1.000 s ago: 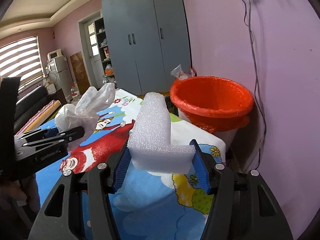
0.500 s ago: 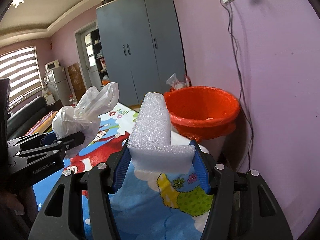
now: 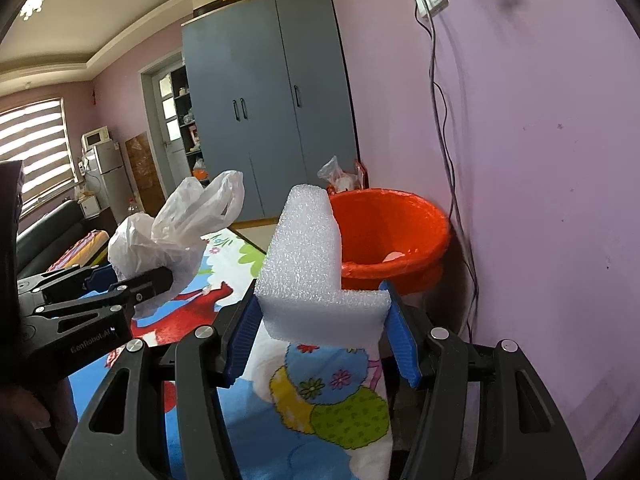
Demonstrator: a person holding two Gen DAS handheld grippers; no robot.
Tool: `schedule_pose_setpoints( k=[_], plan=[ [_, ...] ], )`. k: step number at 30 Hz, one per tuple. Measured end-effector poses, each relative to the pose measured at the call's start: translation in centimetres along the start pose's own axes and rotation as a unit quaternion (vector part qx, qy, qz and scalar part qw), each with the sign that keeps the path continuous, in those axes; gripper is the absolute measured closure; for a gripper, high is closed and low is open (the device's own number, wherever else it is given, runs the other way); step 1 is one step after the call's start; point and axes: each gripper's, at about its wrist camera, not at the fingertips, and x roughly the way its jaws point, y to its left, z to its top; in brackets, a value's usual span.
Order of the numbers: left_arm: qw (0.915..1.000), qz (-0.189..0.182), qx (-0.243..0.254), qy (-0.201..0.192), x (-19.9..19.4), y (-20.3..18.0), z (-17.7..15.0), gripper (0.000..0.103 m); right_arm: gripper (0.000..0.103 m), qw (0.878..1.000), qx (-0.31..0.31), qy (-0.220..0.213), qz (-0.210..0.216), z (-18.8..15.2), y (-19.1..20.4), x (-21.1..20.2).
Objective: Collect trash
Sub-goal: 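Carry plastic bag and foam piece over the red bin and open both tools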
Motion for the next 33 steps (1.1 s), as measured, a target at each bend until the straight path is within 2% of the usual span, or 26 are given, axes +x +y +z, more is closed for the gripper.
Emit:
schedule_pose_setpoints(
  k=[19,33],
  plan=[
    [0.9992,-0.037,0.013,-0.007,8.1,-1.6,7.7,0.065,0.047,0.999,0.029,0.021,-0.035,4.3,-6.3,6.4],
    [0.9963,-0.085,0.003,0.017,17.0,-1.6,12.8,0.061,0.046,0.998,0.030,0.041,-0.025,6.8,-8.0,15.6]
  ],
)
